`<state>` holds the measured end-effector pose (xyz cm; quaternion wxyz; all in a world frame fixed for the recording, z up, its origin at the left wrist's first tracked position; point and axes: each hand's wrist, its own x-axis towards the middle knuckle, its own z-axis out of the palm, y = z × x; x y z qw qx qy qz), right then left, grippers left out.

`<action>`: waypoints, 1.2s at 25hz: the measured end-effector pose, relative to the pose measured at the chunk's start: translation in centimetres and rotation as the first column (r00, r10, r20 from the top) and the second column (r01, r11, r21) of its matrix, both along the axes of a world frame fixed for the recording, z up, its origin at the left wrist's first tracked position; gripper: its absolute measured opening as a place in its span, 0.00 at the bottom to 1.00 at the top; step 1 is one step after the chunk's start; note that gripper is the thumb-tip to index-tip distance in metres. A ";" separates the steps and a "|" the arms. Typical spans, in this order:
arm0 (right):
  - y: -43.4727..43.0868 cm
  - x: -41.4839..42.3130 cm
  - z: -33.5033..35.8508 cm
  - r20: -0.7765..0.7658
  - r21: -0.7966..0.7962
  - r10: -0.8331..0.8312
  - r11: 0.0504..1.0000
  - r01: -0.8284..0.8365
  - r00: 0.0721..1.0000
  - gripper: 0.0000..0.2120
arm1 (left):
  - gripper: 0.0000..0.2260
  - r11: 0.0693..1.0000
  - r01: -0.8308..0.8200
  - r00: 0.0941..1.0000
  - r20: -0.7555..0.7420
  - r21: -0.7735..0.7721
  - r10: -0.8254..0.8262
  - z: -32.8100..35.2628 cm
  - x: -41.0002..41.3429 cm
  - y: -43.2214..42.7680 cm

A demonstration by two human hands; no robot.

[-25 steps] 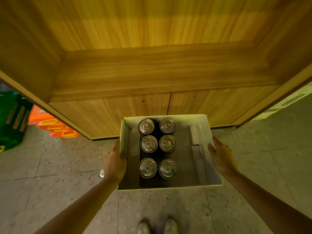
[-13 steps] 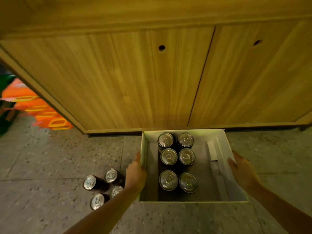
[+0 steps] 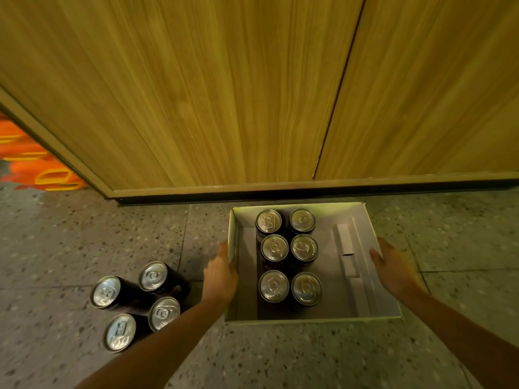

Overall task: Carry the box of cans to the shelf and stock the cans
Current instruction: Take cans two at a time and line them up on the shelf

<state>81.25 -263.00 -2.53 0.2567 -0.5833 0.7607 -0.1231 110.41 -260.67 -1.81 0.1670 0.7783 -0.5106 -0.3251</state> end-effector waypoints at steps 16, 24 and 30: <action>-0.1 0.7 1.5 -0.046 -0.406 0.014 0.913 -0.031 0.999 0.20 | 0.28 0.885 0.185 0.982 0.106 -0.427 -0.154 0.0 0.1 -0.4; -5.6 5.7 -1.3 0.493 -0.098 0.197 0.980 -0.171 0.847 0.22 | 0.25 0.973 0.149 0.924 -0.325 -0.177 -0.201 -1.6 -1.0 -6.9; -6.4 5.9 -2.6 0.571 -0.116 0.288 0.955 -0.272 0.769 0.27 | 0.29 0.950 0.272 0.924 -0.233 -0.153 -0.302 -2.9 -1.1 -8.0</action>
